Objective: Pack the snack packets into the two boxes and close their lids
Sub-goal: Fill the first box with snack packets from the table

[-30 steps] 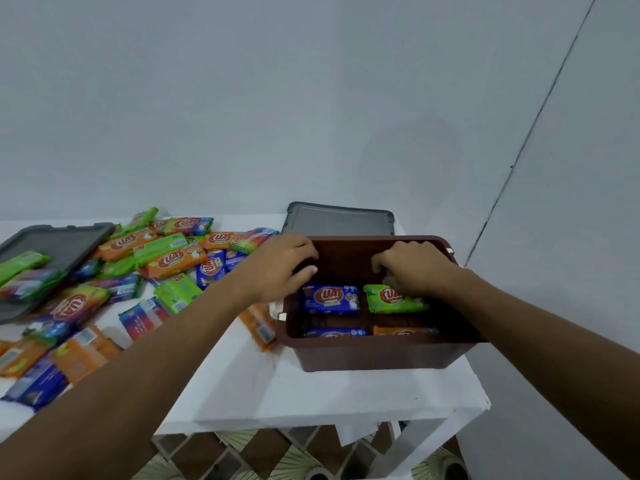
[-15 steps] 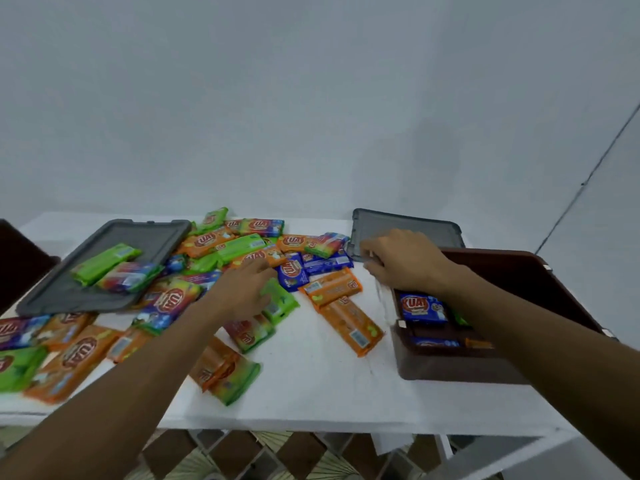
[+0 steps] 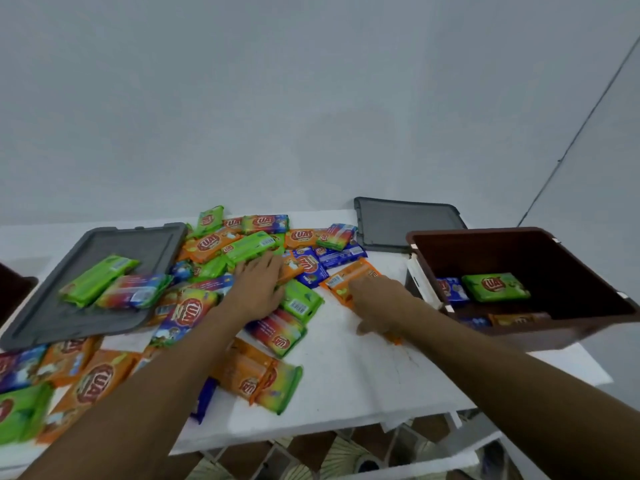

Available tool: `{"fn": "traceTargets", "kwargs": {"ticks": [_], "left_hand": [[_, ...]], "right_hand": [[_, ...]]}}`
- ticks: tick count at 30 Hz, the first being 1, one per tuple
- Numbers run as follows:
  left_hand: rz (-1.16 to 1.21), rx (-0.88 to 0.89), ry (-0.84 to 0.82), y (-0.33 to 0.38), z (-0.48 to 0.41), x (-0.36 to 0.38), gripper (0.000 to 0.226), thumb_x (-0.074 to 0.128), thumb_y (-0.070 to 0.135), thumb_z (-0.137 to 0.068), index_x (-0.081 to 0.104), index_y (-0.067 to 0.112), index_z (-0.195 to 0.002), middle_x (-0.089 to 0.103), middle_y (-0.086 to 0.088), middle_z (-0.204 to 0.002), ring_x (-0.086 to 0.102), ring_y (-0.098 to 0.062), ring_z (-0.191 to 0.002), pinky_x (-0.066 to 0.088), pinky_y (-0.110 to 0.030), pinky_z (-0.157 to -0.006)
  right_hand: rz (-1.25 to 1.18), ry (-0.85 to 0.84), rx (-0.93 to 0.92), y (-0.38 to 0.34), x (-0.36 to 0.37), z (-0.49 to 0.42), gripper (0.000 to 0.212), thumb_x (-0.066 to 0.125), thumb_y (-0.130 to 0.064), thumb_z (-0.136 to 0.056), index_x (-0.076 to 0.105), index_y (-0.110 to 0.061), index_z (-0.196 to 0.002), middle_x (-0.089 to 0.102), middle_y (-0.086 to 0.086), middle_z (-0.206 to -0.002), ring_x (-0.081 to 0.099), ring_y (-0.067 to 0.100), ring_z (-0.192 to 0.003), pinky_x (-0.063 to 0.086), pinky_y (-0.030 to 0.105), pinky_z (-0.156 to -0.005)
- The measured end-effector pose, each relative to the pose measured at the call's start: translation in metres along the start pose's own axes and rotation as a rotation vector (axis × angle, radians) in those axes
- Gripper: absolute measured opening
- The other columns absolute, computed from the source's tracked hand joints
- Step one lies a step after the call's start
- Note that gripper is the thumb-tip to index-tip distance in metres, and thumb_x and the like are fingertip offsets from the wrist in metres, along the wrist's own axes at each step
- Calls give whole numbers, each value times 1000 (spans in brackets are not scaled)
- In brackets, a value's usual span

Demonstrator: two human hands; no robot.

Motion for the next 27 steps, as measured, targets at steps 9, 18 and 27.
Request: {"fn": "traceTargets", "kwargs": {"ticks": [9,18,27], "left_hand": [[244,-98,-140,-11,1,-3,91,78,42,-72,29,22,-147,45,-6,-141,42,-29,-127,39,-50,-104],[342,-83,-161,-3,0,-23,104,82,36,-71,20,15,-152,31,-5,-140,46,-22,-119,48,-34,-90],[508,34,-126,62,-23,-62,87,73,39,-70,32,32,-146,59,-2,-122,65,-10,-84,53,-26,-66]], "right_hand": [[-167,-100,140,-1,-24,-1,48,68,-27,-87,46,-15,-128,57,8,-124,55,18,-99,45,25,-76],[-1002,-72,125,10,-57,4,40,57,-10,-93,50,-18,-132,67,7,-111,69,21,-96,57,43,-89],[-1223,180,-2,76,-106,53,20,47,-9,-95,60,-18,-107,69,9,-97,67,22,-86,53,39,-81]]}}
Point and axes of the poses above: each hand's wrist, its own z-axis away from the middle knuckle, its own x-axis out of the palm, y = z × x, the point moved 3 cm from there along -z, towards the middle knuckle
